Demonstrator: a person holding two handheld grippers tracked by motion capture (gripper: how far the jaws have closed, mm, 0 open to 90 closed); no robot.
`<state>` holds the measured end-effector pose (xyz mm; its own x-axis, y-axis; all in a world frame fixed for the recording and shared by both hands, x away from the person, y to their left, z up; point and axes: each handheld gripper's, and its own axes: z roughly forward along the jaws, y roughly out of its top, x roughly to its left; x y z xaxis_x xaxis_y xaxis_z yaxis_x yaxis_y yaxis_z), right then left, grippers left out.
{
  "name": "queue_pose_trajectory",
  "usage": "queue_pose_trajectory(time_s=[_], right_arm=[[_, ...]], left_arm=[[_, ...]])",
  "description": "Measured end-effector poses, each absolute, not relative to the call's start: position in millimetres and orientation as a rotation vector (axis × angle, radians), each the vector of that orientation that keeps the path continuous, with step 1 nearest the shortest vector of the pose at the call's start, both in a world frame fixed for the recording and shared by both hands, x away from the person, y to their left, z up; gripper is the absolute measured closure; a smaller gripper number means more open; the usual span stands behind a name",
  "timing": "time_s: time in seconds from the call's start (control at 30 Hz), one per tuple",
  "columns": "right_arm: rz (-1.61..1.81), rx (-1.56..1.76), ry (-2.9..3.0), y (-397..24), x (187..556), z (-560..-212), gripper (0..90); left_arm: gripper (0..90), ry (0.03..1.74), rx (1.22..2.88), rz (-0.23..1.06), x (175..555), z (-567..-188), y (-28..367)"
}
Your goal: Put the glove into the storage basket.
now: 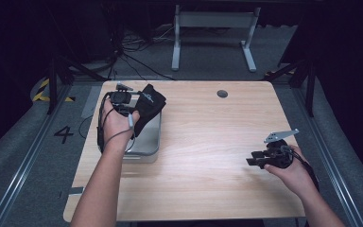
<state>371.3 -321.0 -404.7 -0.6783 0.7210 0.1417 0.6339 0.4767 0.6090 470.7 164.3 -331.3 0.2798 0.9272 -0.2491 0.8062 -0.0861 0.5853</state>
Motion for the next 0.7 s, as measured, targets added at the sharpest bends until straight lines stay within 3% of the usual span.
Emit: queue_pose_trajectory(time_s=[0.7], right_arm=[[0.974, 1.192, 2.578, -323.1, 368.3, -406.3, 57.8]], left_arm=[[67.1, 1.821, 1.883, 0.136, 493.3, -385.7, 184.0]])
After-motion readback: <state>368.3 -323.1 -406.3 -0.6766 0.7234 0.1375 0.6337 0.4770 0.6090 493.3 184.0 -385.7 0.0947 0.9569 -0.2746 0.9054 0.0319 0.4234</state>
